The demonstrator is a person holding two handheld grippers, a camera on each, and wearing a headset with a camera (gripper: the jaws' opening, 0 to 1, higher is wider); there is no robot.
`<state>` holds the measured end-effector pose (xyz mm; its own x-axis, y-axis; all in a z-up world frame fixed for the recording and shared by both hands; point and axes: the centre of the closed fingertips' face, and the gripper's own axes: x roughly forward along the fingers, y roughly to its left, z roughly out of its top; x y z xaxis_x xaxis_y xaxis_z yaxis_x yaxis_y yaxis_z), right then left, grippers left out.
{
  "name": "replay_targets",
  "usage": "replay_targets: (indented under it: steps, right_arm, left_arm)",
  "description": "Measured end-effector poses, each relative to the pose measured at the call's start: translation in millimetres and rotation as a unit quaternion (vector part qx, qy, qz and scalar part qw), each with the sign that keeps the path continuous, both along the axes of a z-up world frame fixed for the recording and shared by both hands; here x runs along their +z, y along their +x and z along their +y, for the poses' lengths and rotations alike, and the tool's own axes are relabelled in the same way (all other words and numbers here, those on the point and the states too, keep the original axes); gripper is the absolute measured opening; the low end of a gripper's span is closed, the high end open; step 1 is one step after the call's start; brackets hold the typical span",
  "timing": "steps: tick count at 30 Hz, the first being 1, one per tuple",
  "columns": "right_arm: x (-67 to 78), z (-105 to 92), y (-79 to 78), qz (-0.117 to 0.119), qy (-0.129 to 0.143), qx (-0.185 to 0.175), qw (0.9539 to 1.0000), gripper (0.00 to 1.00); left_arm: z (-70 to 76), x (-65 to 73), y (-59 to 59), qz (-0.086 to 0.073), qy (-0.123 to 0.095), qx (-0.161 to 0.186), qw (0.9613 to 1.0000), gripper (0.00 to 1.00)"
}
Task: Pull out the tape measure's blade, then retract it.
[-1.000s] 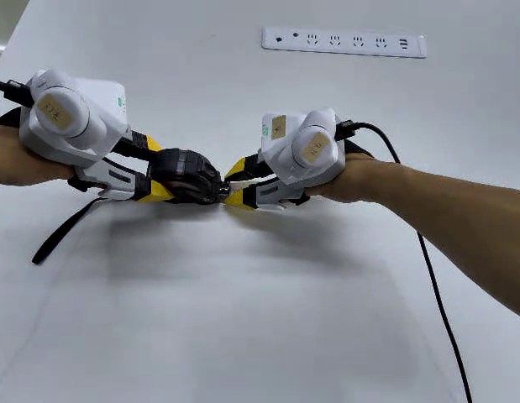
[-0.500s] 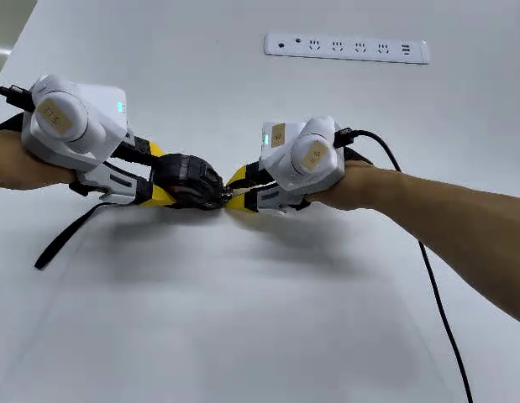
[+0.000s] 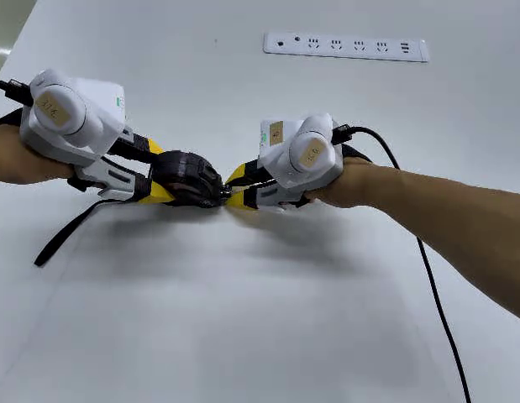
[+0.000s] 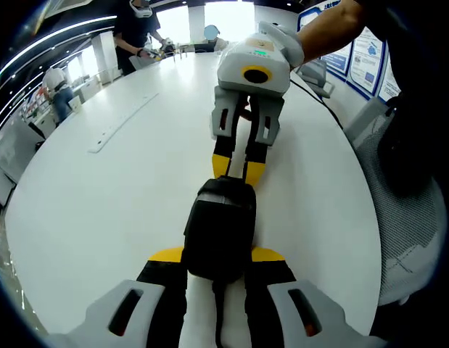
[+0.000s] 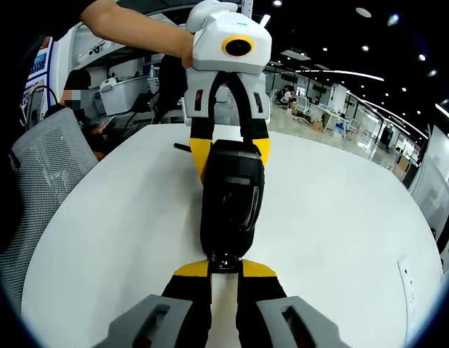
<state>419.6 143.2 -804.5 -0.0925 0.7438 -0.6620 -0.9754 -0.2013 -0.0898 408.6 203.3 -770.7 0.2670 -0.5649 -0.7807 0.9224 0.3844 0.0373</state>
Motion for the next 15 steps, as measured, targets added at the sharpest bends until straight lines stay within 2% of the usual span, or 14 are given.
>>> replay_targets:
  steps: [15]
  right_arm:
    - [-0.1,-3.8,1.7,-0.004,-0.006,0.003,1.0000,0.08]
  left_arm:
    - [-0.7,-0.8,0.3,0.003,-0.003,0.004,1.0000,0.25]
